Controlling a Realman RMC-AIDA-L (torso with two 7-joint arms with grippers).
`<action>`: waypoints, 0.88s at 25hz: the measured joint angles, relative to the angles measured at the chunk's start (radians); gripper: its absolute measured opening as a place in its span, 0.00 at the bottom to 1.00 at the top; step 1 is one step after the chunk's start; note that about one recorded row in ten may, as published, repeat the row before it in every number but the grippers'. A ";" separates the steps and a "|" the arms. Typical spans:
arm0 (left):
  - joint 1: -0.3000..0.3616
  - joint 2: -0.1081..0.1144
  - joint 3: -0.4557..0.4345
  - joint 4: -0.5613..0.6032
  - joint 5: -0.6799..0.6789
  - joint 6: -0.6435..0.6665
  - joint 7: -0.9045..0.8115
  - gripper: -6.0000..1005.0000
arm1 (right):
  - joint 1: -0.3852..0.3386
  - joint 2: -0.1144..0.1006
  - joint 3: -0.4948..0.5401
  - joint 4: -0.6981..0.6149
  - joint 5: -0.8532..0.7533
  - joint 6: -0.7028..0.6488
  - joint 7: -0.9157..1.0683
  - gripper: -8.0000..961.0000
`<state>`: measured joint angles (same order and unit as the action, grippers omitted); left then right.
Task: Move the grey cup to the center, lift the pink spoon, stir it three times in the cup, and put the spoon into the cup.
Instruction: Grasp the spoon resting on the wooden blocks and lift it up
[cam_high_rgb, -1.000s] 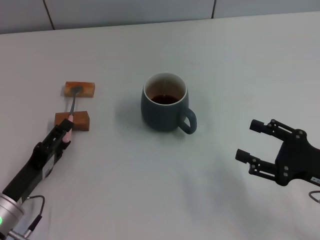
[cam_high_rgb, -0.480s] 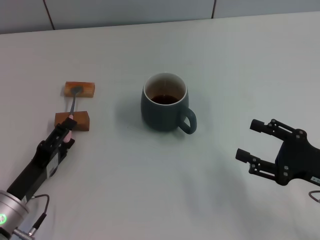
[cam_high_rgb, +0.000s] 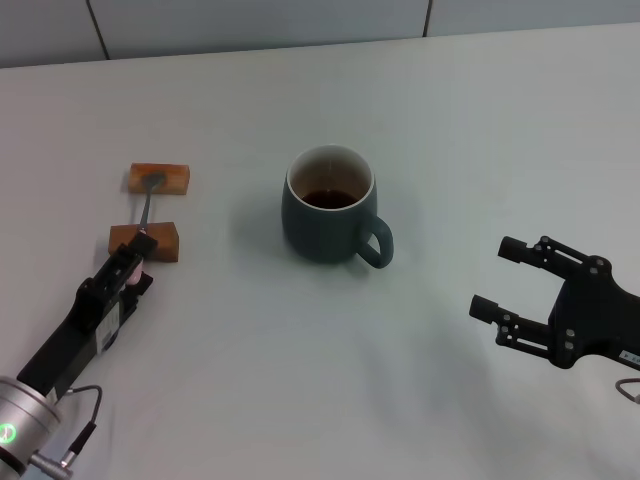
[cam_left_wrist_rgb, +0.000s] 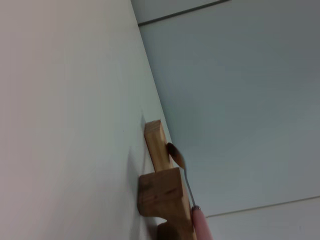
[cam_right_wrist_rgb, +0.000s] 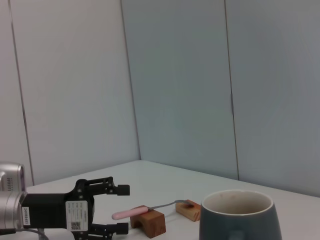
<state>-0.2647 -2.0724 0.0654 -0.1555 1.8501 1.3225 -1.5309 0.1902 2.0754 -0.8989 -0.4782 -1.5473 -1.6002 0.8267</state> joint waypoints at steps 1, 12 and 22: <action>0.000 0.000 -0.003 0.000 0.000 0.000 0.000 0.85 | 0.000 0.000 0.000 0.000 0.000 0.000 0.000 0.82; -0.005 0.000 -0.009 0.001 0.000 -0.001 -0.010 0.84 | 0.004 0.000 0.000 0.001 -0.002 0.002 0.002 0.82; -0.008 0.000 -0.009 0.000 -0.001 -0.008 -0.026 0.84 | 0.006 0.000 -0.006 0.001 -0.002 0.016 0.004 0.82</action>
<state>-0.2732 -2.0724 0.0560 -0.1550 1.8491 1.3144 -1.5565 0.1965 2.0754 -0.9047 -0.4770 -1.5494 -1.5844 0.8310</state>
